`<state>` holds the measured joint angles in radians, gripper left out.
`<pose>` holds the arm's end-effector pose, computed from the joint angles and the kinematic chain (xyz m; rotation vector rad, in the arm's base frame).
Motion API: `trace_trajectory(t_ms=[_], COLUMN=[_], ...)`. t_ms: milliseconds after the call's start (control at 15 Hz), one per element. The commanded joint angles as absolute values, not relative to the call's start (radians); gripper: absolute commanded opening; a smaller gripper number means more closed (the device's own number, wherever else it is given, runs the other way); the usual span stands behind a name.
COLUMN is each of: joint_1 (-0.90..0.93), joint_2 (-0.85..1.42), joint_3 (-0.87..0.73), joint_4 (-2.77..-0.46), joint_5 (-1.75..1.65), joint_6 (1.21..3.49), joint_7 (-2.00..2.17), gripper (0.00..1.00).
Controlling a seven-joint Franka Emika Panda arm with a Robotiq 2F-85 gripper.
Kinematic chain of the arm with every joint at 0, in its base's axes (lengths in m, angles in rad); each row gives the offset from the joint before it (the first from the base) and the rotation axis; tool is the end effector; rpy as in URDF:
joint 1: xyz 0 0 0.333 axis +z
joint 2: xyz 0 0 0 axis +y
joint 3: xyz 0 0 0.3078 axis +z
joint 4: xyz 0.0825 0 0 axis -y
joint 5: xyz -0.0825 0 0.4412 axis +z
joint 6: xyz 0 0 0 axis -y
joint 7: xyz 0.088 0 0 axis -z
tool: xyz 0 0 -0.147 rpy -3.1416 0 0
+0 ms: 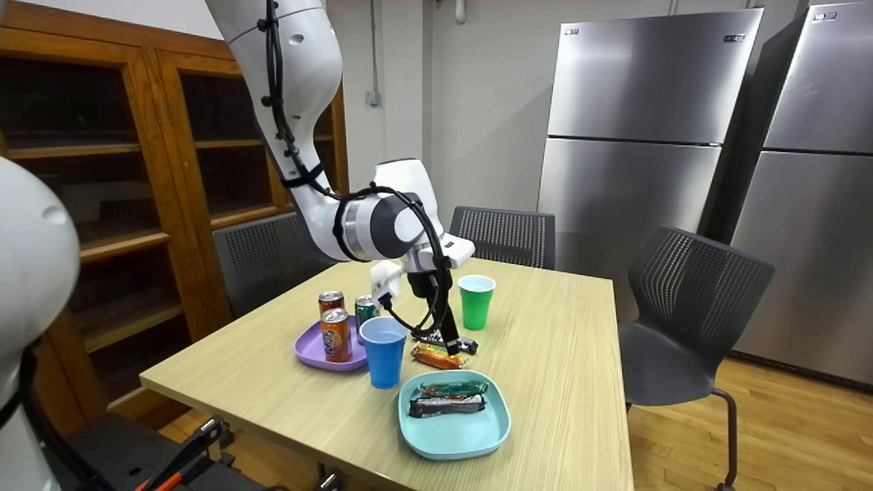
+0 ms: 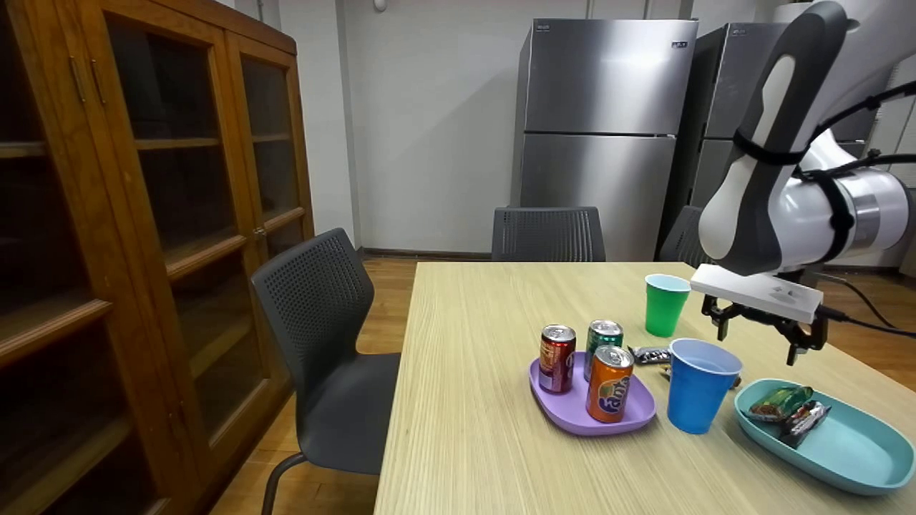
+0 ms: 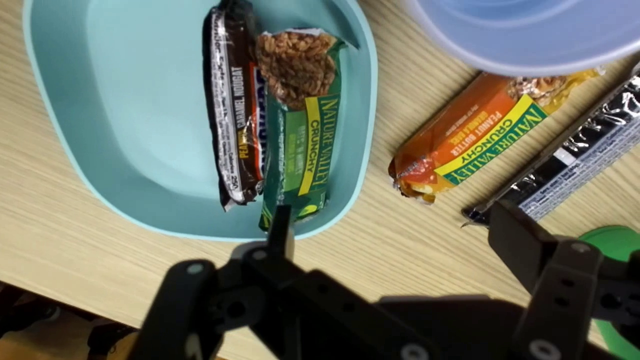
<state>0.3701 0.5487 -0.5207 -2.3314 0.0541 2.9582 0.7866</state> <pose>0.5340 -0.1248 0.0515 2.6440 -1.2864 0.3282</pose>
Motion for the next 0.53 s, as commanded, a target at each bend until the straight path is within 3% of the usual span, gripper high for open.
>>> trace_trajectory(t_ms=[0, 467], joint_1=[0.308, 0.276], joint_2=[0.570, 0.633], joint_3=[-0.456, -0.406], joint_4=[-2.295, -2.224], joint_5=[0.080, 0.160], joint_6=[2.957, 2.948], joint_7=[0.794, 0.867], gripper=[1.00, 1.00])
